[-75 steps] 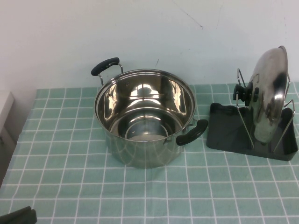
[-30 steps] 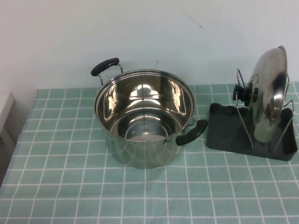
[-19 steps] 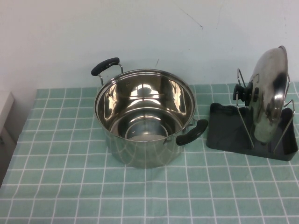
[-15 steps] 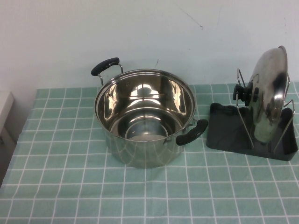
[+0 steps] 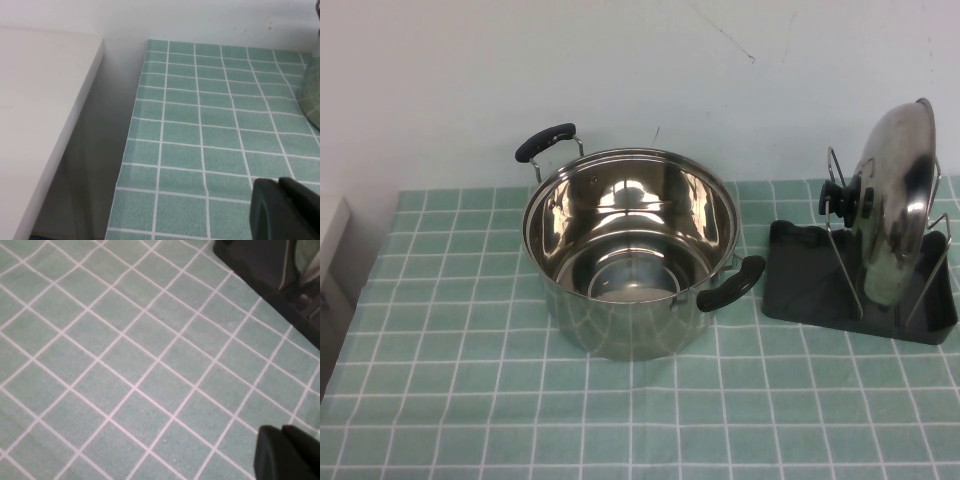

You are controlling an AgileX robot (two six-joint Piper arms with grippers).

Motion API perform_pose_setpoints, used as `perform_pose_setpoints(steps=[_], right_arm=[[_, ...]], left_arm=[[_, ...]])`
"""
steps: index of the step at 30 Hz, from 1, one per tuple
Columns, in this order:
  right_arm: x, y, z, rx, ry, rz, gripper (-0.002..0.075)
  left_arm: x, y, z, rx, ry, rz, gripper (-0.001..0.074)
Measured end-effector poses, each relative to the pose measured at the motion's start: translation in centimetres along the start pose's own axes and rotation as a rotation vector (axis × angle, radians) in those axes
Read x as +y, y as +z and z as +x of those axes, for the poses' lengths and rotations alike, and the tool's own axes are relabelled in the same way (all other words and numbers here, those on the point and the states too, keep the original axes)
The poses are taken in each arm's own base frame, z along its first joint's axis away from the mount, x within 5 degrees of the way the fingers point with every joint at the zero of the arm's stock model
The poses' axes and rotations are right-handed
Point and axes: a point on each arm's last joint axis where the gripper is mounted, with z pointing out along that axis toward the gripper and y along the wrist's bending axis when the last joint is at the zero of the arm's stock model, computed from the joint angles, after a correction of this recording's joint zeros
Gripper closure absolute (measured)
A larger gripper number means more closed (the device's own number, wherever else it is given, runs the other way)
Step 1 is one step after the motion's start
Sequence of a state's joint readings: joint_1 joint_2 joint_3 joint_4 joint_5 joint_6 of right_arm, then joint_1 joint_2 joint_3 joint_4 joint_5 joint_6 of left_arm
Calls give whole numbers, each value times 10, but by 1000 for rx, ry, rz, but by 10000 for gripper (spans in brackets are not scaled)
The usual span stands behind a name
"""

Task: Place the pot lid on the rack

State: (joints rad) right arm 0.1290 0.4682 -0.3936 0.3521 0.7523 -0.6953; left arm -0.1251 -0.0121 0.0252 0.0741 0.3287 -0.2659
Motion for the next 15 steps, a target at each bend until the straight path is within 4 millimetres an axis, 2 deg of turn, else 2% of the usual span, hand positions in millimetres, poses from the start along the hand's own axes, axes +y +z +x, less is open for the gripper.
perform_pose_setpoints(steps=[8, 11, 15], right_arm=[[-1, 4, 5, -103, 11, 70, 727], [-3, 5, 13, -190, 58, 160, 727], [-5, 5, 36, -263, 124, 308, 727]], left_arm=[[0, 0, 0, -1, 0, 0, 737], [0, 0, 0, -1, 0, 0, 737], [0, 0, 0, -1, 0, 0, 737]])
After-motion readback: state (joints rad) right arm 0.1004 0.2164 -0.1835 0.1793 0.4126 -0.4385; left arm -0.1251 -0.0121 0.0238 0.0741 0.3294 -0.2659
